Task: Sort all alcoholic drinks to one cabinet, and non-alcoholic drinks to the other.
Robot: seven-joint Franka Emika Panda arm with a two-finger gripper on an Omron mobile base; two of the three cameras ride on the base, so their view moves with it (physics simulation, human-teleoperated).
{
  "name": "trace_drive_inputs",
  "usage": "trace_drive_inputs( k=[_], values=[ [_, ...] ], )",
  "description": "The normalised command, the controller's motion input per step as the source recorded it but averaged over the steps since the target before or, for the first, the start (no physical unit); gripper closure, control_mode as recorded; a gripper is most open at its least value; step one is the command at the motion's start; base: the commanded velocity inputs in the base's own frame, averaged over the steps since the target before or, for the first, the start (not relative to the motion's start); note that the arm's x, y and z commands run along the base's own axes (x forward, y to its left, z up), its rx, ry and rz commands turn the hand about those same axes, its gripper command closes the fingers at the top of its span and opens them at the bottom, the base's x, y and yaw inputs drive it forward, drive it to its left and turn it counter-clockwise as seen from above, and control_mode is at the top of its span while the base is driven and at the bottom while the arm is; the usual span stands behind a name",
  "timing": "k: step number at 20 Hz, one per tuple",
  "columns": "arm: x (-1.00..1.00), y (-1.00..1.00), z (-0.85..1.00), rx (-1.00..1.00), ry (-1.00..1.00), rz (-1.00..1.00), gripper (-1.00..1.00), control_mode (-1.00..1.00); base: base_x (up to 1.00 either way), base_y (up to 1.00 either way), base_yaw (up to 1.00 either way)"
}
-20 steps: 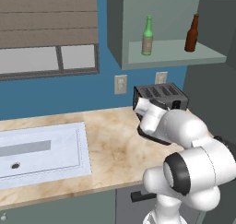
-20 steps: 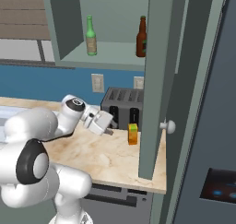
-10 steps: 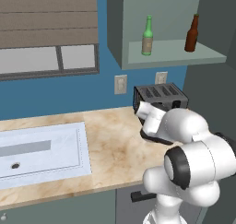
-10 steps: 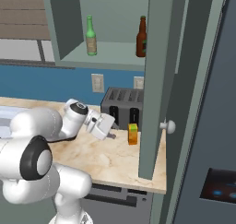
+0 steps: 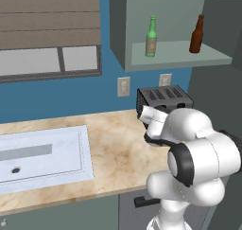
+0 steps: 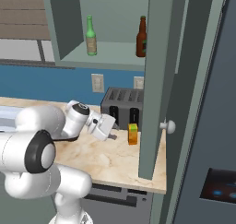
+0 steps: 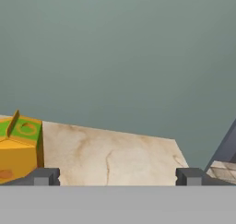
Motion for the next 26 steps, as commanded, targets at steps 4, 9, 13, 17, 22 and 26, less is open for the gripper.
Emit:
trace_drive_inputs(
  k=[4, 9, 13, 17, 22, 26],
  values=[
    [0.08, -0.04, -0.08, 0.0, -0.03, 0.01, -1.0, -1.0, 0.0, 0.0, 0.0],
    [0.06, -0.06, -0.07, 0.0, -0.04, 0.04, -1.0, -1.0, 0.0, 0.0, 0.0],
    [0.03, -0.09, -0.05, 0.0, -0.03, 0.05, -1.0, -1.0, 0.0, 0.0, 0.0],
    [0.08, -0.09, -0.02, 0.0, 0.0, 0.06, -1.0, -1.0, 0.0, 0.0, 0.0],
    [0.14, -0.03, -0.01, 0.0, 0.0, 0.06, -1.0, -1.0, 0.0, 0.0, 0.0],
    [0.12, -0.02, -0.02, 0.0, 0.0, 0.05, -1.0, -1.0, 0.0, 0.0, 0.0]
  ],
)
